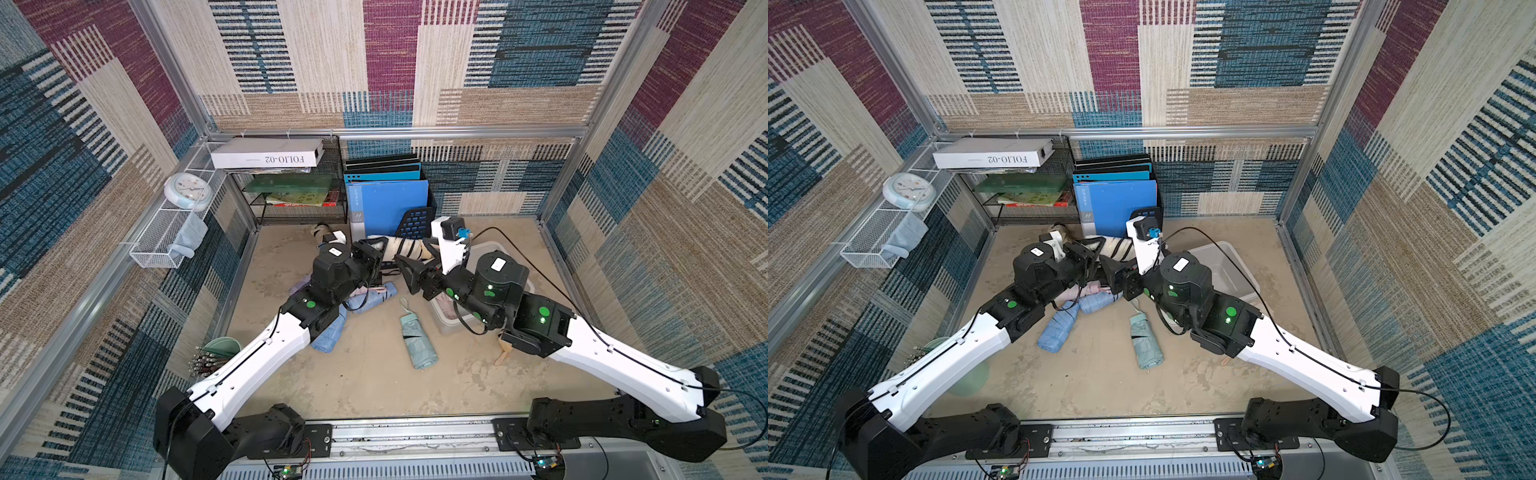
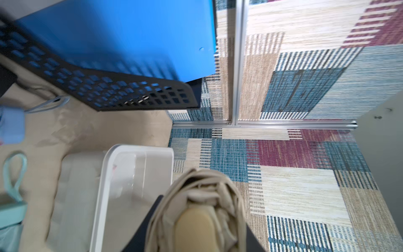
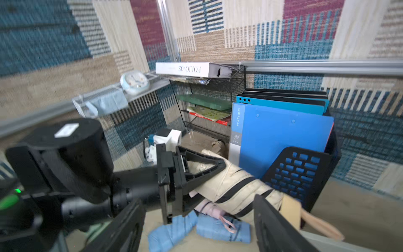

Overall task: Put the umbrella into the storage box
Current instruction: Pick up the umbrella from the center of the board.

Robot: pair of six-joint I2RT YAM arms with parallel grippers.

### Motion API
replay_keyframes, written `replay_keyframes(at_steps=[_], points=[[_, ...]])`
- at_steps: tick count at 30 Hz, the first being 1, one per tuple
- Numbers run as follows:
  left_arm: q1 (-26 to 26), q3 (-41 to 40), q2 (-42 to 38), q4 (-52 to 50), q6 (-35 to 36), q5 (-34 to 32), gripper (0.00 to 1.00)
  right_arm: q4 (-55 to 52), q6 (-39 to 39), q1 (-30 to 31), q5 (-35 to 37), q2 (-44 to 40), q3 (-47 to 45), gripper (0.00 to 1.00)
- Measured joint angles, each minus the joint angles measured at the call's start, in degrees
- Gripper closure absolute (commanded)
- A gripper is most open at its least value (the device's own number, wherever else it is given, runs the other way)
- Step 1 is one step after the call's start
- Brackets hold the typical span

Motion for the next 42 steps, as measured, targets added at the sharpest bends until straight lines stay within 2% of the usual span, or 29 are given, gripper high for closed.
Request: replay_keyframes(at_steps=[5,11,18,26,32,37,42], points=[[-0.33,4.26,2.91,9.97,3.32,-2.12,1.00,6.45,18.58,-3.91,-0.11,0.57,-1.99,0.19],[-1.25,5.62,3.13,18.05,5.62,-3.58,1.00,16.94,30.42,-8.46,-3.23,2.51,-5.42,0.16],[-2.73,4.24,3.85,24.28,5.05,-6.01,1.00,27.74,33.44,-10.01,-6.19,6.36,-6.43,0.15],[-3.63,2.56,4.26,30.75,3.65,-7.41,1.00,33.07,34.77,-11.76,-6.27,11.96,-2.97,0.17],[-3.87,2.47,4.26,31.54,3.56,-7.41,1.00,34.93,36.52,-12.55,-6.21,14.75,-1.03,0.25],[-4.44,2.01,5.60,32.52,2.34,-7.74,1.00,36.72,38.66,-13.16,-5.29,15.61,-2.36,0.37],[-5.46,1.77,7.34,32.94,1.57,-9.46,1.00,37.29,39.91,-13.60,-4.28,17.00,-2.32,0.45]])
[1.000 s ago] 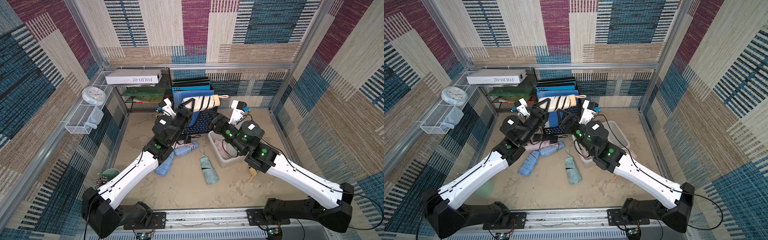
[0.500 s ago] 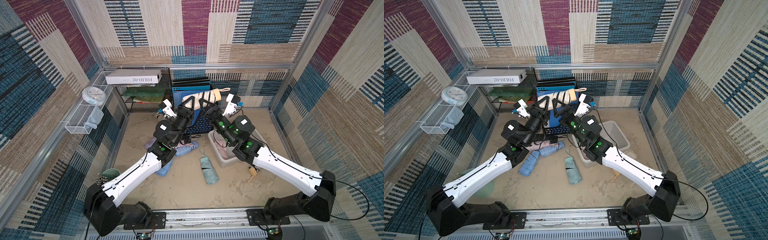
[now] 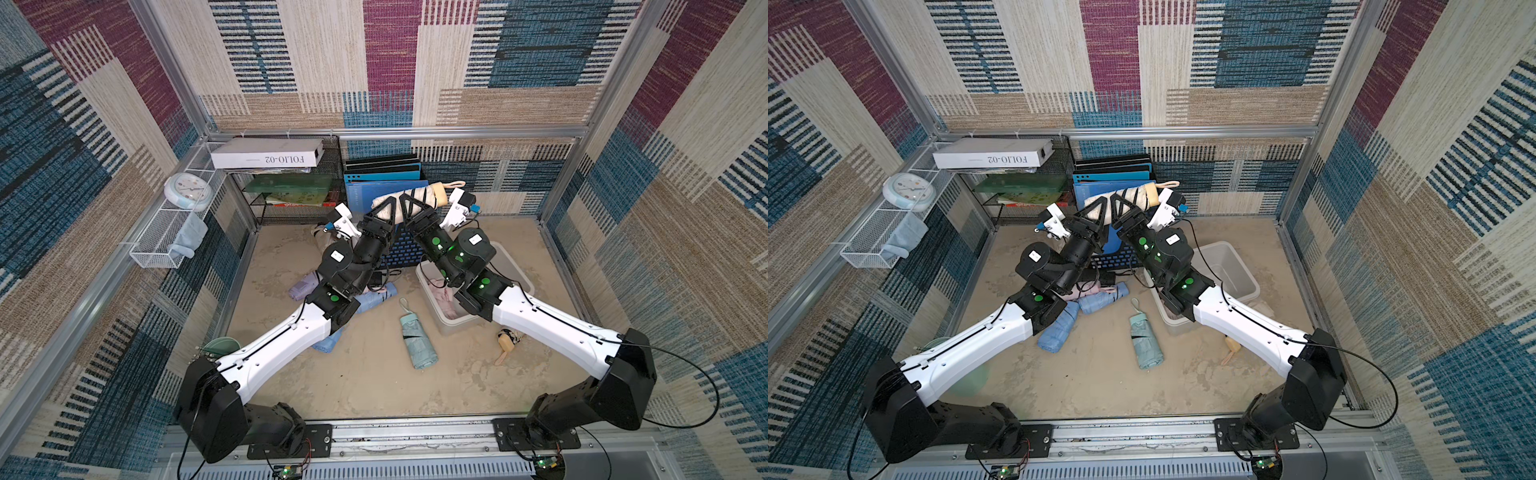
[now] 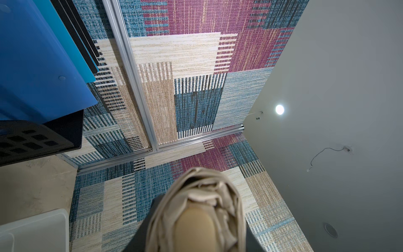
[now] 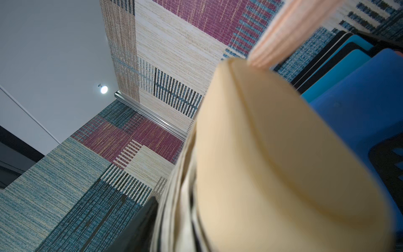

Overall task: Put the umbrella into the storage box
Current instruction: Pick up the umbrella from the center of the board.

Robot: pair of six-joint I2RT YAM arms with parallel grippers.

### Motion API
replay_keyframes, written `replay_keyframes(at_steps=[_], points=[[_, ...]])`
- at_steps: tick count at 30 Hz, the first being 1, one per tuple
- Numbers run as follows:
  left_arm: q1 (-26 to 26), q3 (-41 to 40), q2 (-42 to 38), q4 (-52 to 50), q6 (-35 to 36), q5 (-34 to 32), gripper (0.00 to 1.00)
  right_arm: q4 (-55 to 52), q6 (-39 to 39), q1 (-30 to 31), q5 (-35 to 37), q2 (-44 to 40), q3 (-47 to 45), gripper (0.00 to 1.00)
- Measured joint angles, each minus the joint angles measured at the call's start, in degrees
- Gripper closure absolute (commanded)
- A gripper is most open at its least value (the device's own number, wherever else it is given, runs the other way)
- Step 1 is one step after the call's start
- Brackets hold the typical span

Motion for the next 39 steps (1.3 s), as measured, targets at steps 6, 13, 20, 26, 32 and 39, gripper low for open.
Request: replay_keyframes(at_steps=[6,13,20,26,32,39], points=[[-0.94,0.37,0.87,1.27,-0.76,-0.96,1.00,0.76,-0.09,0.00,1.27,-0.28,0.07,0.59],[-1.90,0.90,2.10,3.54,-1.16,-2.08,1.00,2.16,1.14,0.02,2.45,-0.48,0.09,0.70],[-2.14,1.09,3.63,5.05,-2.27,-2.49,0.95,1.42,1.22,-0.35,3.63,-0.48,0.09,0.79],[-2.29,1.36,4.68,5.81,-2.71,-2.93,0.45,1.14,1.16,-1.07,3.61,-0.26,0.09,0.86],[-2.73,0.70,4.46,4.79,-2.82,-2.21,0.18,0.52,-1.86,-2.89,4.07,0.04,-0.24,0.88],[-2.67,-6.23,1.01,-0.85,-3.72,-2.47,0.16,-5.81,-8.74,-6.91,4.26,-3.54,-4.26,0.90]])
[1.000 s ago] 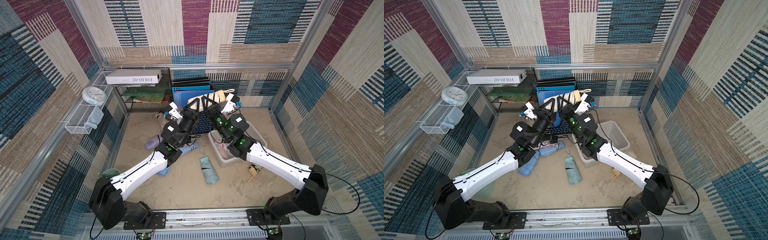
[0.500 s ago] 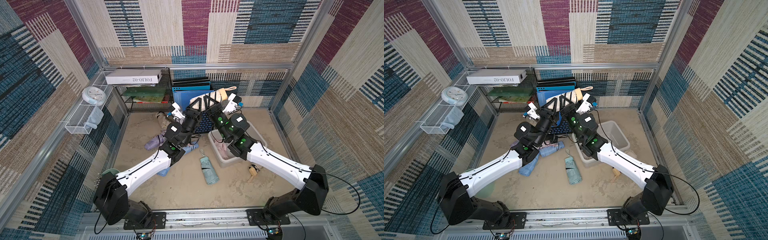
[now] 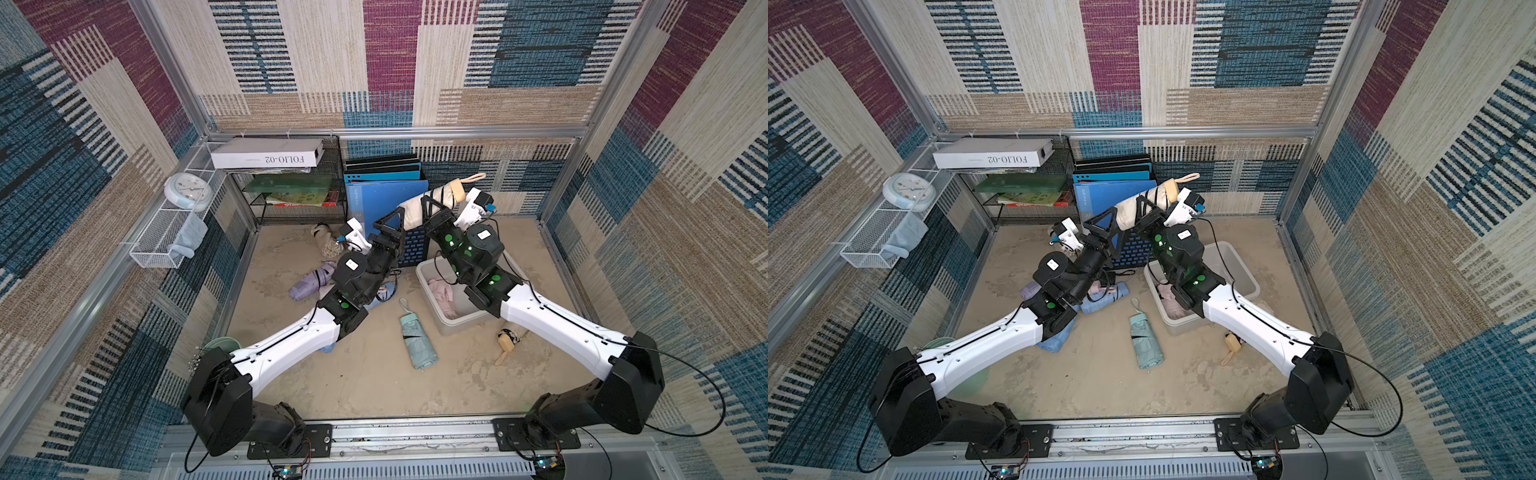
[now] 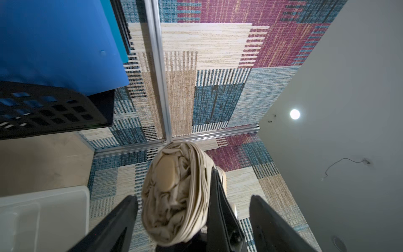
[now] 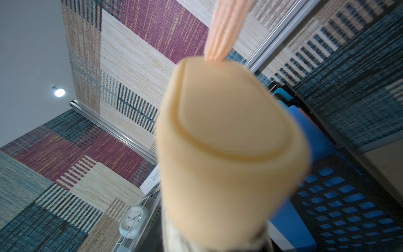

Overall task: Put the umbrella into the storage box
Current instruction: Pick up the umbrella from the center of the board, then place the umbrella in the storage box.

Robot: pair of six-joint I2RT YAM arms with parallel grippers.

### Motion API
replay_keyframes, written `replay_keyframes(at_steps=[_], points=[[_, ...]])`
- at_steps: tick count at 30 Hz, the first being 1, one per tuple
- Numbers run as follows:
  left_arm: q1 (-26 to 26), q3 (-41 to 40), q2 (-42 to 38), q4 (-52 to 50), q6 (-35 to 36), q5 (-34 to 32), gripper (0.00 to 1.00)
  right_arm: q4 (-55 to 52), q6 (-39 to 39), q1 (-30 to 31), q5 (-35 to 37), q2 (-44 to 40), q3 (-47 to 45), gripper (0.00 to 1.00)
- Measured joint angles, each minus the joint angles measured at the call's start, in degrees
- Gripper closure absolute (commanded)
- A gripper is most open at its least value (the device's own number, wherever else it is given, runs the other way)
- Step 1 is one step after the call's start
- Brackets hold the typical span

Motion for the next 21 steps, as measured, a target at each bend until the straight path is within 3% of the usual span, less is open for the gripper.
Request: replay_keyframes(at_steps=[5,11,14,21], points=[[0.00,-1.84,-2.91,-14.36,-0.24,0.02,0.17,-20.00,-12.22,-3.02,0.37,-4.44,4.15,0.90],[0.00,3.54,-0.33,-34.14,1.77,3.65,0.18,-48.37,-27.30,-5.16,-0.63,-5.01,10.86,0.88],[-0.02,6.10,2.27,-40.41,4.39,6.58,0.18,-61.11,-32.30,-6.34,-2.16,-1.49,15.04,0.87],[0.00,11.67,8.79,-48.30,10.12,13.20,0.21,-77.35,-38.75,-8.37,-5.77,8.22,23.21,0.85]])
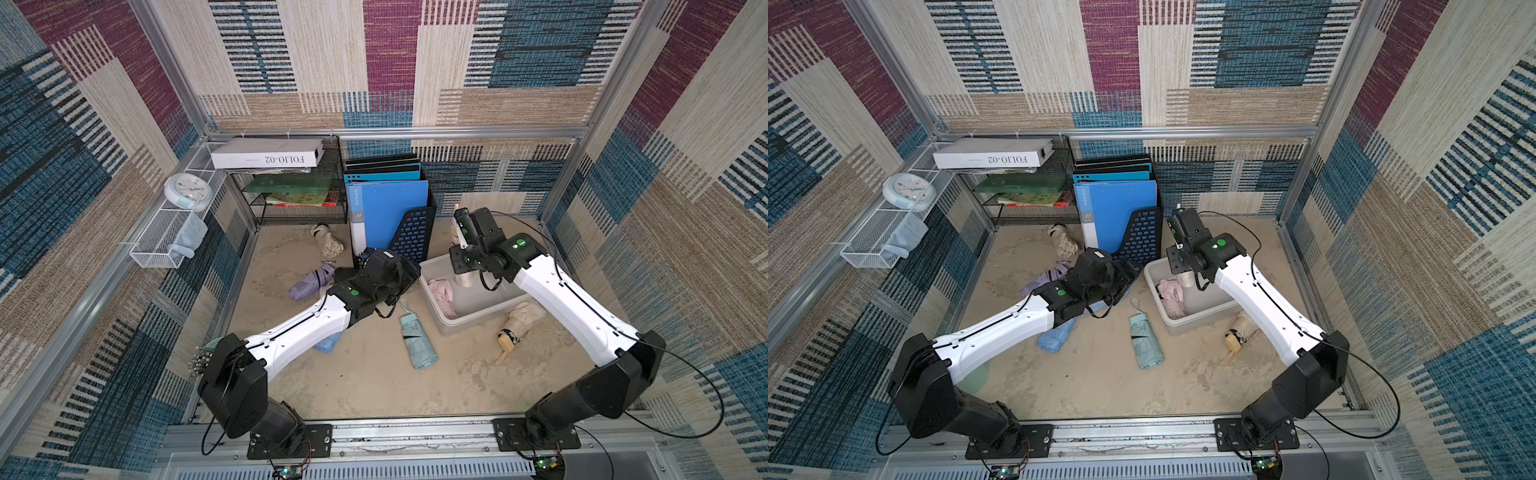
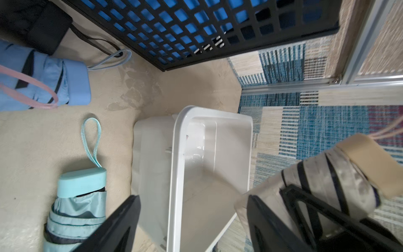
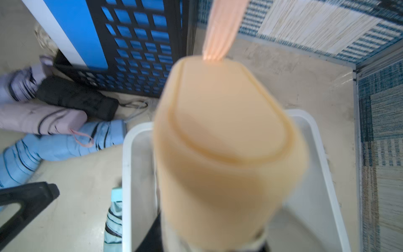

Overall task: Put the umbrella into the storage box
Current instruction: Place the umbrella in the storage box.

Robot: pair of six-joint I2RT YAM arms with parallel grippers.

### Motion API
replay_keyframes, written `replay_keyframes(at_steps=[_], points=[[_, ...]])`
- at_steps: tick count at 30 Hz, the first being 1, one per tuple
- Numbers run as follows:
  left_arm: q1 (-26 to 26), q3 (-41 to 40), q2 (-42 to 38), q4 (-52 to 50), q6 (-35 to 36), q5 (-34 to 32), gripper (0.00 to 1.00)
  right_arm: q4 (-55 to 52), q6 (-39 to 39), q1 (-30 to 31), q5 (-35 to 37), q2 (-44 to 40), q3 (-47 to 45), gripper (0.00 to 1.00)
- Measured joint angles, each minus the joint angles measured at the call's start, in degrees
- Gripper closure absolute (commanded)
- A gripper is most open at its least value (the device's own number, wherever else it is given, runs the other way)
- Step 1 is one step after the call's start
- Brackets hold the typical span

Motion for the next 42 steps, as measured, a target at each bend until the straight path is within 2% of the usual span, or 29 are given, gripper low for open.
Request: replay_keyframes(at_steps=[5,9,17,23,26,31,36,39,42], points=[[0.00,2.43,4.00,-1.64,2.60,5.07,0.24,-5.22,-2.71,-1.51,-1.38,4.11,-0.28,0.84],[0.02,3.13,5.79,-1.97,3.69,7.48,0.28,-5.33,-3.17,-1.99,-1.99,5.55,-3.82,0.84],[0.04,3.54,10.29,0.33,3.41,11.56,0.50,0.63,-3.15,-2.43,-2.84,6.69,-13.09,0.85],[0.24,4.15,11.72,1.01,3.48,12.55,0.61,6.25,-3.67,-3.17,-4.50,7.65,-17.97,0.85],[0.59,4.24,12.15,1.22,3.54,12.72,0.67,7.67,-4.22,-3.54,-5.46,9.81,-18.64,0.80],[1.22,4.13,12.90,2.08,3.13,13.81,0.71,10.40,-4.70,-3.74,-7.15,11.65,-20.09,0.55],[1.51,4.26,13.09,2.36,2.97,13.86,0.75,12.68,-4.57,-4.00,-8.72,10.62,-20.83,0.39],[1.57,4.44,13.16,2.23,2.99,14.05,0.75,13.49,-3.93,-4.74,-10.93,6.27,-22.03,0.39],[1.68,4.68,13.16,1.84,3.26,14.03,0.76,13.81,-2.45,-6.05,-12.17,2.10,-23.10,0.44]])
